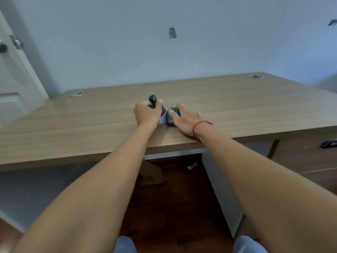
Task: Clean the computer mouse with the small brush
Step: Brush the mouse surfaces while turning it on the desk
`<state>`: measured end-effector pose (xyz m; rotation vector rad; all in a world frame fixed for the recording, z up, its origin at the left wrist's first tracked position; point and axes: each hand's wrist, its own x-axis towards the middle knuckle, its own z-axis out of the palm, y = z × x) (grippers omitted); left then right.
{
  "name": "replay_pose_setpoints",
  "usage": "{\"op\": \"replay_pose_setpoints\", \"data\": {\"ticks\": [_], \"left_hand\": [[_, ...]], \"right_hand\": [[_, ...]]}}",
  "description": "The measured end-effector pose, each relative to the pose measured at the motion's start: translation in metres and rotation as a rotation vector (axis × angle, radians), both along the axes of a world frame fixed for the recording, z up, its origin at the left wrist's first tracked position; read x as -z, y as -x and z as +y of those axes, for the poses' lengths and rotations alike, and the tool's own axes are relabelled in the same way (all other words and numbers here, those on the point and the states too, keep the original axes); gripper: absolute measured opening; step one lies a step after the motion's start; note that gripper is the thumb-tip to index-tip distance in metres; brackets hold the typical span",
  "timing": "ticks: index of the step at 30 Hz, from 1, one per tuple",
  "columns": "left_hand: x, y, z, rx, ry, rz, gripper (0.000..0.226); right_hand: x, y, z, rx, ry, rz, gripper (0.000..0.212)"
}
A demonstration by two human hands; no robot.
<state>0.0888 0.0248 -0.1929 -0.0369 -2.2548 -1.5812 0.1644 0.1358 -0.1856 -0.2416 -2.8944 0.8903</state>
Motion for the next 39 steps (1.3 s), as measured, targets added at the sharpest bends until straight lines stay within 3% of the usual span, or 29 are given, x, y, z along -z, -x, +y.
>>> {"op": "replay_pose_setpoints", "data": {"ticks": [6,13,19,23,26,31,37,39], "left_hand": [[-0.003,0.001,-0.023,0.221,-0.069,-0.169,0.034],[-0.007,-0.001,-0.005,0.015,-0.118,-0.057,0.023],[-0.005,-0.007,-0.021,0.209,-0.312,-0.178,0.022],[-0.002,-0.007,-0.016,0.121,-0.251,-0.118,0.022],[-0.001,-0.008,-0.009,0.029,-0.091,-0.019,0.024],[-0.004,-0.009,-0.024,0.235,-0.026,-0.057,0.025],[-0.020,0.006,-0.019,0.168,-0.060,0.068,0.040],[-0.018,0.001,-0.013,0.198,0.069,0.074,0.037]], "right_hand": [[-0.001,0.008,0.004,0.017,0.035,-0.030,0.053],[0.003,0.009,0.004,0.034,0.099,-0.007,0.050],[-0.001,0.005,0.001,0.037,0.066,0.020,0.050],[0.001,0.006,0.000,0.031,0.045,0.033,0.050],[0.003,0.005,0.000,0.032,0.029,0.045,0.050],[0.003,0.006,0.000,0.027,0.026,0.055,0.051],[0.007,0.006,0.000,0.036,-0.011,0.057,0.066],[0.008,0.007,0.001,0.046,0.002,0.081,0.068]]}}
